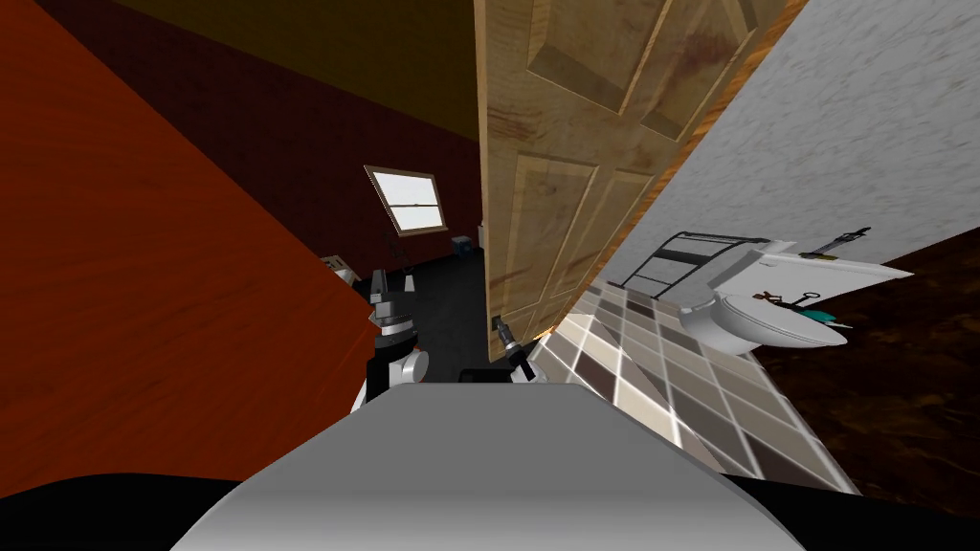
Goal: Push the door open
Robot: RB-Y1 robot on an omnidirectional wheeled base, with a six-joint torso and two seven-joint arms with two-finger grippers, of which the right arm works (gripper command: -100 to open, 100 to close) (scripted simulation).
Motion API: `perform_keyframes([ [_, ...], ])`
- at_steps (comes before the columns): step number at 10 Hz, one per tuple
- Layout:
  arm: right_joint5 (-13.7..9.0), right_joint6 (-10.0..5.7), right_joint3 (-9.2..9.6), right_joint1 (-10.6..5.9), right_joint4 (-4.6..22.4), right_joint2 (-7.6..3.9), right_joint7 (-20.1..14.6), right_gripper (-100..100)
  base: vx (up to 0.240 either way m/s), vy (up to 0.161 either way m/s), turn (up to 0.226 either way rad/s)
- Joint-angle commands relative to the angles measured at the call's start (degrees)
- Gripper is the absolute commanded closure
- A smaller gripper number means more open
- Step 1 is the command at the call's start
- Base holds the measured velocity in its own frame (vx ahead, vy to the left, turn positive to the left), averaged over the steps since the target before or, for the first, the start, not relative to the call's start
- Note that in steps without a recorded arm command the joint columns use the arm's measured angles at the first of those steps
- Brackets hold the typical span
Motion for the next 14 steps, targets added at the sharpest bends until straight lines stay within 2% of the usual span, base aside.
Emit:
perform_keyframes([
  [1,-0.5,0.15,-1.8,-0.29,-0.39,-0.84,0.37,100,0.154,0.074,0.023],
  [4,-1.15,0.17,-4.4,-0.33,-0.35,-1.42,1.15,100,0.163,0.081,0.018],
  [5,-1.15,0.17,-4.4,-0.33,-0.35,-1.42,1.15,100,0.096,0.069,0.01],
  [8,-1.98,0.19,-7.72,-0.37,-0.31,-1.78,2.15,100,0.119,0.057,-0.014],
  [9,-1.91,0.41,-6.62,0.19,-0.8,-1.79,1.82,-100,-0.092,0.071,-0.054],
  [11,-2.07,0.61,-6.58,0.34,-1.07,-1.63,1.68,-100,-0.25,0.011,-0.045],
  [14,-2.51,1.15,-6.46,0.76,-1.83,0.15,1.29,-100,-0.264,0.005,-0.056],
])
